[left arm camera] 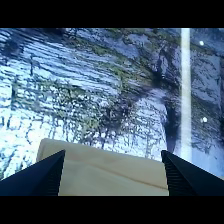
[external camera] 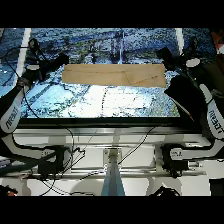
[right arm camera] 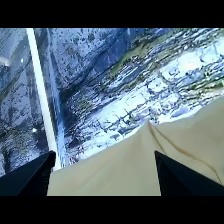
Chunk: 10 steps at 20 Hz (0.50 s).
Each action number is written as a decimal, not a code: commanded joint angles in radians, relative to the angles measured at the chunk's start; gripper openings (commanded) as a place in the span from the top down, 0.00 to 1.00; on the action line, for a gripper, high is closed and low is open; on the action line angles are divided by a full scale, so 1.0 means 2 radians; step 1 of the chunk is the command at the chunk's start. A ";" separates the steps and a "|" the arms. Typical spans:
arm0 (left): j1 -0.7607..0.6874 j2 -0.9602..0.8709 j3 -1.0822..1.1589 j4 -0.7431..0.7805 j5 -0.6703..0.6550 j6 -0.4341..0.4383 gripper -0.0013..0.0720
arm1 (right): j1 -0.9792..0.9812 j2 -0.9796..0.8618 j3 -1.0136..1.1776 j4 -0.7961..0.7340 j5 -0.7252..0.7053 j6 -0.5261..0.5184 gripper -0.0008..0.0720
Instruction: Fold the clothes and pants, and hang the long-sleeved shirts on hangers.
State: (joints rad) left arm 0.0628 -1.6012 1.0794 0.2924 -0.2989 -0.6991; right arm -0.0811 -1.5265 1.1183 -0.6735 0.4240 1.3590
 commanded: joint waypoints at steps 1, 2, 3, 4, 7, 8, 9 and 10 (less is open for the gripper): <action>0.018 -0.015 0.012 0.015 -0.034 -0.001 0.03 | 0.000 -0.022 0.014 -0.042 0.022 0.001 0.04; 0.038 -0.015 0.012 0.019 -0.074 -0.008 0.04 | 0.000 -0.022 0.014 -0.056 0.031 0.001 0.04; 0.057 -0.016 0.013 0.038 -0.111 -0.020 0.10 | 0.000 -0.022 0.014 -0.064 0.037 0.001 0.04; 0.076 -0.021 0.021 0.082 -0.156 -0.034 0.17 | 0.000 -0.022 0.014 -0.065 0.043 0.000 0.04; 0.107 -0.055 0.074 0.243 -0.280 -0.134 0.19 | 0.000 -0.022 0.014 -0.065 0.055 0.001 0.04; 0.107 -0.072 0.097 0.270 -0.319 -0.142 0.19 | 0.000 -0.022 0.014 -0.065 0.062 0.001 0.04; 0.107 -0.088 0.114 0.272 -0.346 -0.141 0.16 | 0.000 -0.022 0.014 -0.065 0.071 0.001 0.04; 0.104 -0.104 0.129 0.259 -0.365 -0.141 0.00 | 0.000 -0.022 0.014 -0.065 0.081 0.001 0.04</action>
State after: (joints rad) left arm 0.2516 -1.7363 1.2507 0.6930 -0.8192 -0.9062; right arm -0.0811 -1.5681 1.1454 -0.7948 0.5343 1.3605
